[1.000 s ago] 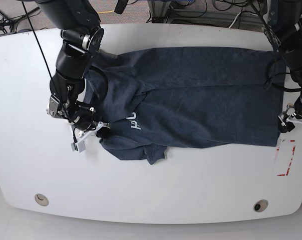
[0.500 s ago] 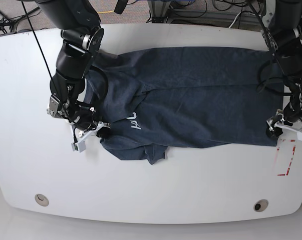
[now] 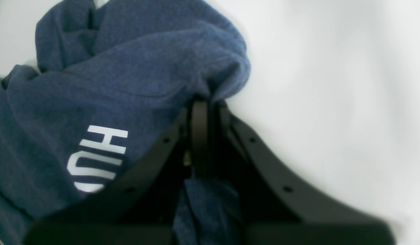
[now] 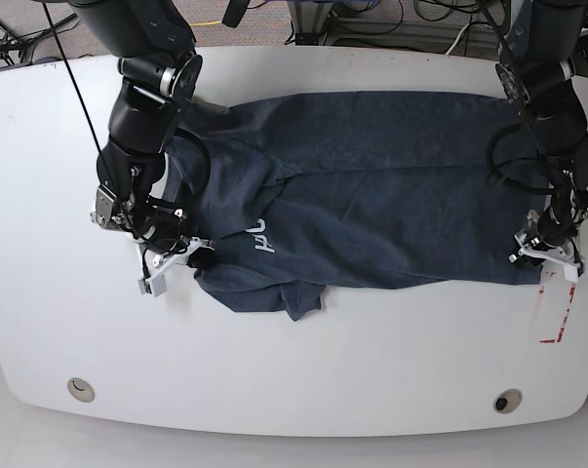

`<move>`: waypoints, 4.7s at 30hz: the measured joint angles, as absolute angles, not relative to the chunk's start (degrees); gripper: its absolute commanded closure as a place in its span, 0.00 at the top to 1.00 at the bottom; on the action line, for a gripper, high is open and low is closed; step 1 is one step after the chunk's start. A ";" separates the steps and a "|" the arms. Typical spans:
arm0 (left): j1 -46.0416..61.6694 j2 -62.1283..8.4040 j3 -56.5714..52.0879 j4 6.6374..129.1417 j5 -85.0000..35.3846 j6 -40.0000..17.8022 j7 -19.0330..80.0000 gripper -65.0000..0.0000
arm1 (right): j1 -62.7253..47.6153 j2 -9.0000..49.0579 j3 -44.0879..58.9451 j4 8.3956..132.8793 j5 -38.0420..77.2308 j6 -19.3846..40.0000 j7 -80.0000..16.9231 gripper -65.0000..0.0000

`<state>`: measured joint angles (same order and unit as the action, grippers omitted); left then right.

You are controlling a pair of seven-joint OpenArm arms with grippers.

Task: Fold the T-shirt properly
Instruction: 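Move the left gripper along the shirt edge and grasp the hem, then lift the shirt with both grippers and pull it toward the robot, then lay the shirt flat, holding its collar edge with both grippers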

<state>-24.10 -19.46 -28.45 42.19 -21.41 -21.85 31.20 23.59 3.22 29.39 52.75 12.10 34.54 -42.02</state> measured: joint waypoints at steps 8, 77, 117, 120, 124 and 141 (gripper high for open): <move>-23.79 -19.40 -28.45 42.19 -21.41 -21.85 31.64 0.01 | 23.59 3.20 29.39 52.75 12.08 34.54 -42.04 0.00; -43.18 -17.23 -21.96 98.08 -20.16 -22.65 58.08 0.01 | 50.92 20.73 10.15 94.76 10.70 38.76 -68.64 0.00; 17.04 -14.66 -40.40 108.68 -28.21 -31.40 57.43 0.00 | -12.05 9.41 29.63 114.65 18.24 38.96 -70.72 0.00; 16.99 -14.63 -40.42 105.43 -27.92 -31.62 57.54 0.00 | -12.38 8.10 29.65 114.63 17.65 38.96 -70.63 0.00; 17.02 -14.81 -40.62 101.38 -27.49 -31.59 57.63 0.01 | -12.67 7.49 29.56 114.04 18.02 38.94 -70.22 0.00; 15.27 -14.96 -39.99 95.00 -27.64 -31.59 57.60 0.25 | -9.96 7.62 29.26 106.87 17.43 38.81 -70.48 0.23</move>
<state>15.27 -14.96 -39.99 95.00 -27.64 -31.59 57.60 -9.96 7.62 29.26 106.87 17.43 38.81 -70.48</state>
